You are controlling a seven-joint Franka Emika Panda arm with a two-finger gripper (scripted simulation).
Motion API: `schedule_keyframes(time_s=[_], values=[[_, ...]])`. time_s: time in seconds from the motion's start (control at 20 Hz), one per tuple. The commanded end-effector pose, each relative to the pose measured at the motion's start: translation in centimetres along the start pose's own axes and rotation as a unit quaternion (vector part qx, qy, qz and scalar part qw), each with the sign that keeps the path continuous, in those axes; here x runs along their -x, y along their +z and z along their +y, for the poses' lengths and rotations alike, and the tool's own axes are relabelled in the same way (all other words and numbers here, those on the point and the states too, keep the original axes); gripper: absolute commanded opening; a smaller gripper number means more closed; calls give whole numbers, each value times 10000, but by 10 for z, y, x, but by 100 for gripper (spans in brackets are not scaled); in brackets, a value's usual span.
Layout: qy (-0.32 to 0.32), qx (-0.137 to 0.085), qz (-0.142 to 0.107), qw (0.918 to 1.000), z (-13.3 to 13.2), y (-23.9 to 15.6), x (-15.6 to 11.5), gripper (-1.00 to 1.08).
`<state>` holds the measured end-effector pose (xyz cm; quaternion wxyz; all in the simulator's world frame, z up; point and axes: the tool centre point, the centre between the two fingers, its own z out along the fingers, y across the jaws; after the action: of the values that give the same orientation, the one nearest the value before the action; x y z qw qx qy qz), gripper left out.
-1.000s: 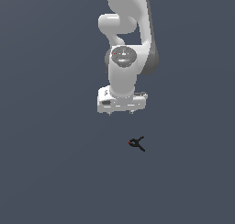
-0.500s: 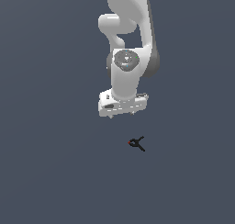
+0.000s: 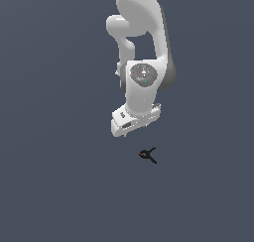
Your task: Pick up the object and move it to a goal position.
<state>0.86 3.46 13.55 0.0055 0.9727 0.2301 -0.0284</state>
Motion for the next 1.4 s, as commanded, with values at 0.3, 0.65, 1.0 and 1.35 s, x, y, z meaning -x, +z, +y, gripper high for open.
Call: schedule_keyframes(time_s=[0.3, 0.65, 1.0, 1.35], values=[[-1343, 51, 31, 9909, -6, 17, -23, 100], [-2414, 81, 70, 9704, -12, 31, -42, 100], [-3442, 106, 125, 9388, -18, 45, -60, 100], [-4301, 130, 186, 9025, -23, 57, -75, 100]])
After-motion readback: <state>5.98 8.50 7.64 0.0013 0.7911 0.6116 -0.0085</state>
